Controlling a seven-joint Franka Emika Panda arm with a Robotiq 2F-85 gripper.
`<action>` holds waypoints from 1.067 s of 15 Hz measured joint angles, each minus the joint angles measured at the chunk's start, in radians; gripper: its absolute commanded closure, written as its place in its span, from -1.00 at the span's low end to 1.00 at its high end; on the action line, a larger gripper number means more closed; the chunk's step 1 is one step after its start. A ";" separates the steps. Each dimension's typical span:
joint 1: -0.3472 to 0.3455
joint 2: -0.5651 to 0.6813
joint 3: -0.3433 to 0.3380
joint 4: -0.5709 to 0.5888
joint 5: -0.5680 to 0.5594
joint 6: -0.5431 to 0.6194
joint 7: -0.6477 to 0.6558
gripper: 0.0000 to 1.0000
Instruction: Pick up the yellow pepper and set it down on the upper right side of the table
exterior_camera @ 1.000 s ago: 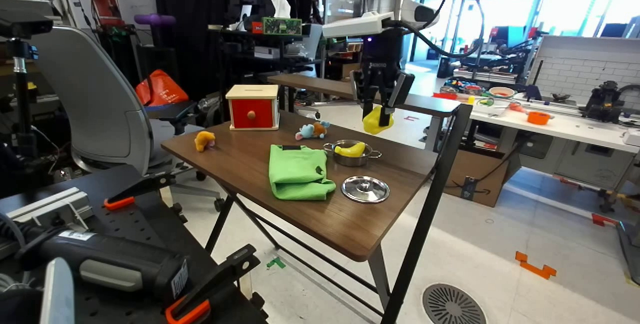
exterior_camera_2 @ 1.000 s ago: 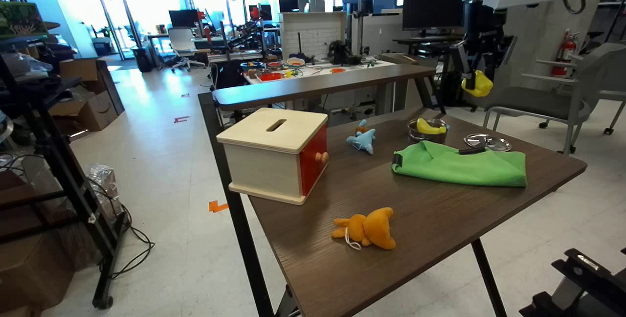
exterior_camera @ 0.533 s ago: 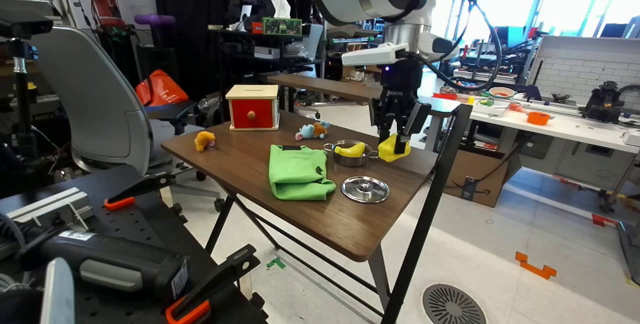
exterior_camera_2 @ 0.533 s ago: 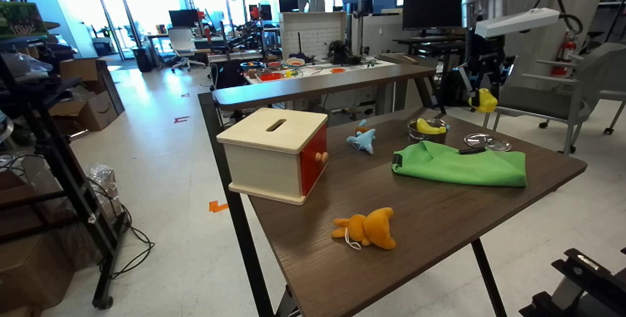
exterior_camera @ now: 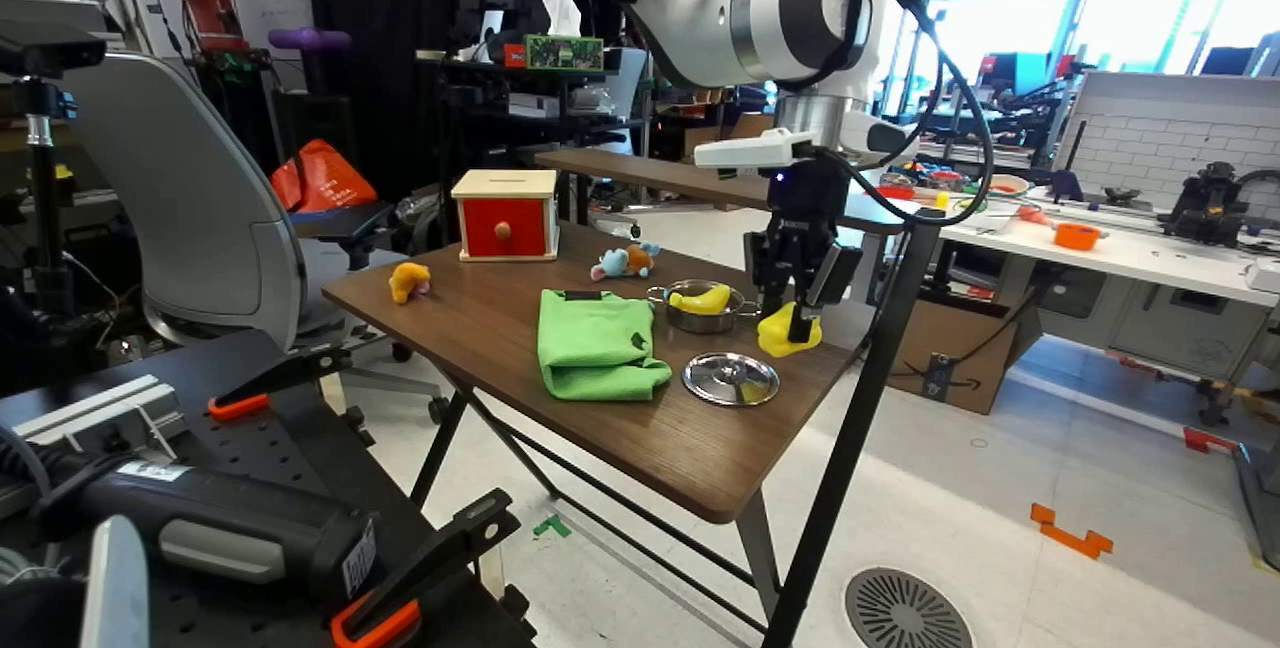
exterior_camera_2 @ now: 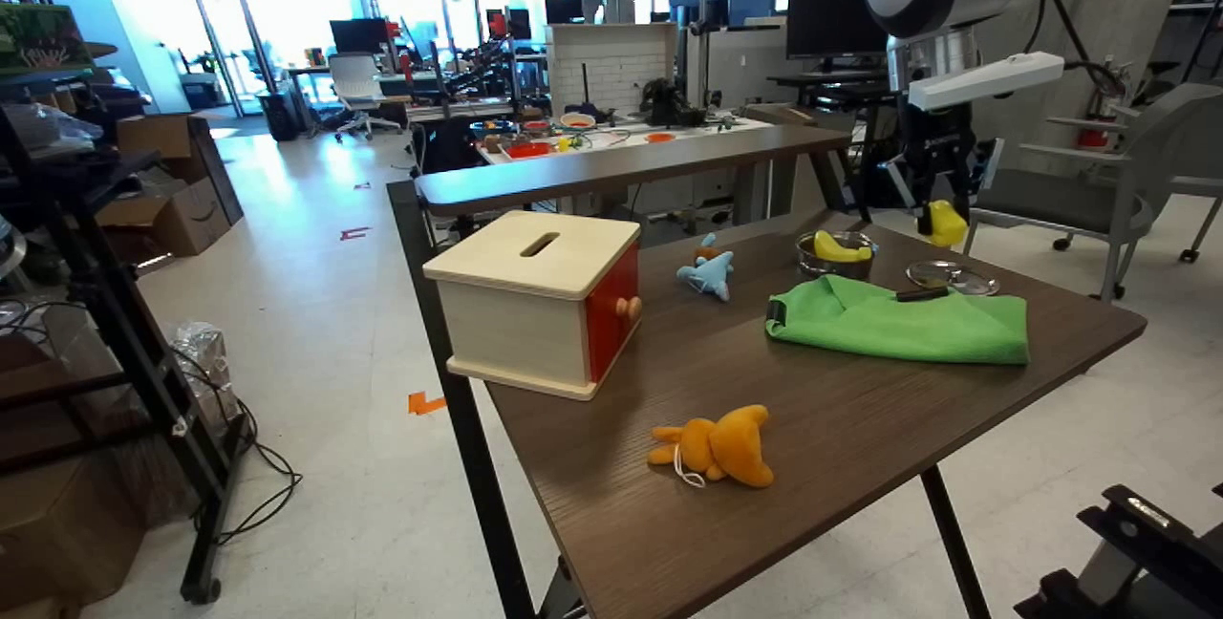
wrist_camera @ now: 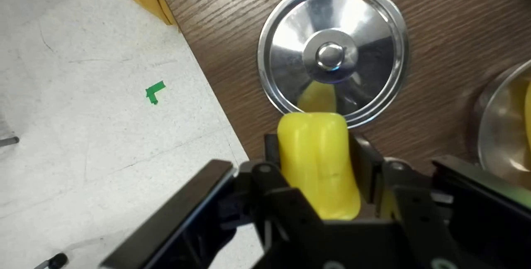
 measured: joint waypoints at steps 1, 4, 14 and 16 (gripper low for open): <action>0.000 0.016 0.000 0.022 0.000 -0.015 0.002 0.61; 0.000 0.062 0.000 0.083 0.000 -0.053 0.007 0.61; -0.001 0.143 0.000 0.219 0.000 -0.144 0.019 -1.00; -0.001 0.141 0.001 0.230 0.000 -0.144 0.019 -1.00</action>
